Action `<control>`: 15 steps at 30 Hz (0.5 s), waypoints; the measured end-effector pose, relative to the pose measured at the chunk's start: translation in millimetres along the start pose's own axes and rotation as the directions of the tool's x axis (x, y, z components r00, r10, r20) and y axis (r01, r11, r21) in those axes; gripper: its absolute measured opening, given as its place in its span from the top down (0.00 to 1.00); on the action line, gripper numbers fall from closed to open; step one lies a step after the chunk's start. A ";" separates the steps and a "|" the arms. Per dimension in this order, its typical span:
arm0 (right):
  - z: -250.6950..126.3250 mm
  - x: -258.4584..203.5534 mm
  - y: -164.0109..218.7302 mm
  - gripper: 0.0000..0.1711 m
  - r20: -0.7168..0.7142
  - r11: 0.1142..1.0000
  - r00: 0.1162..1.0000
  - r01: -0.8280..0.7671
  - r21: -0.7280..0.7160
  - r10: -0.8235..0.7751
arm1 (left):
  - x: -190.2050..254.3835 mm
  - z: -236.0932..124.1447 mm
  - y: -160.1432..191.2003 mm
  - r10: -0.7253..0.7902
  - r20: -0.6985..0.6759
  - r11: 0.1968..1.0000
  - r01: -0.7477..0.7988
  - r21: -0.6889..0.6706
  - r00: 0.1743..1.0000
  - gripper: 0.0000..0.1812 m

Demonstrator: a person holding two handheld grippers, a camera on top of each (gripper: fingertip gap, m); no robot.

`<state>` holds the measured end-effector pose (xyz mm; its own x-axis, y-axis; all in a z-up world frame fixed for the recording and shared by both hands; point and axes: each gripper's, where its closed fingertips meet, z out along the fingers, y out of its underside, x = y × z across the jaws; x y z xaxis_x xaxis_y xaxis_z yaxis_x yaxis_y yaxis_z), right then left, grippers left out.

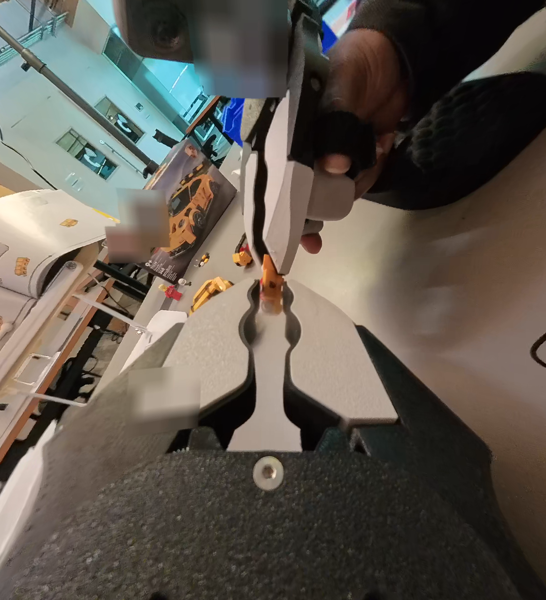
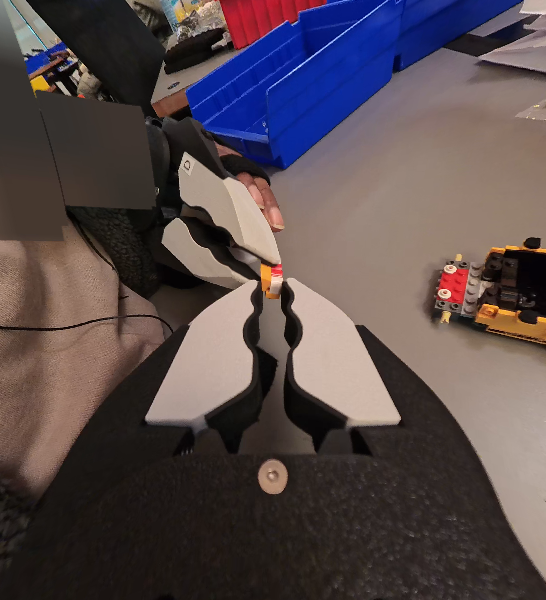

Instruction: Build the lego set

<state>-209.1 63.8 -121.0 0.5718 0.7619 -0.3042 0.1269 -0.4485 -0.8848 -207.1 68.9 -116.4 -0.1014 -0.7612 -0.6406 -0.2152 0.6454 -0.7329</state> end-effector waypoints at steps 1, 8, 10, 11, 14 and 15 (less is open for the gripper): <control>-1.6 -0.9 -1.6 0.94 0.008 1.000 1.000 0.008 0.019 -0.008 | -1.0 -2.6 -2.3 -0.031 -0.014 0.999 0.031 0.016 0.999 0.90; -11.7 -17.2 -5.1 0.94 0.014 0.953 0.955 0.293 0.071 -0.295 | 12.9 -21.4 -20.0 -0.488 -0.400 0.826 0.559 0.077 0.776 0.82; -10.6 -21.3 -3.3 0.94 0.010 0.923 0.924 0.380 0.066 -0.382 | 20.8 -23.6 -20.7 -0.515 -0.460 0.799 0.600 0.049 0.724 0.86; -10.4 -23.7 -3.7 0.94 0.016 0.911 0.913 0.406 0.072 -0.408 | 25.6 -22.5 -18.8 -0.511 -0.471 0.806 0.592 0.029 0.719 0.88; -7.6 -28.2 -1.9 0.94 0.021 0.872 0.872 0.487 0.050 -0.488 | 30.4 -22.8 -20.7 -0.491 -0.478 0.819 0.573 0.034 0.729 0.94; -7.3 -28.5 -3.0 0.94 0.015 0.861 0.861 0.507 0.047 -0.508 | 29.7 -23.6 -21.0 -0.489 -0.480 0.818 0.574 0.038 0.728 0.94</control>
<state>-219.8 40.1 -107.1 0.4162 0.8908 0.1825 0.3607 0.0225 -0.9324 -228.5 31.2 -114.6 -0.4346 -0.9006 0.0017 -0.1970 0.0932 -0.9760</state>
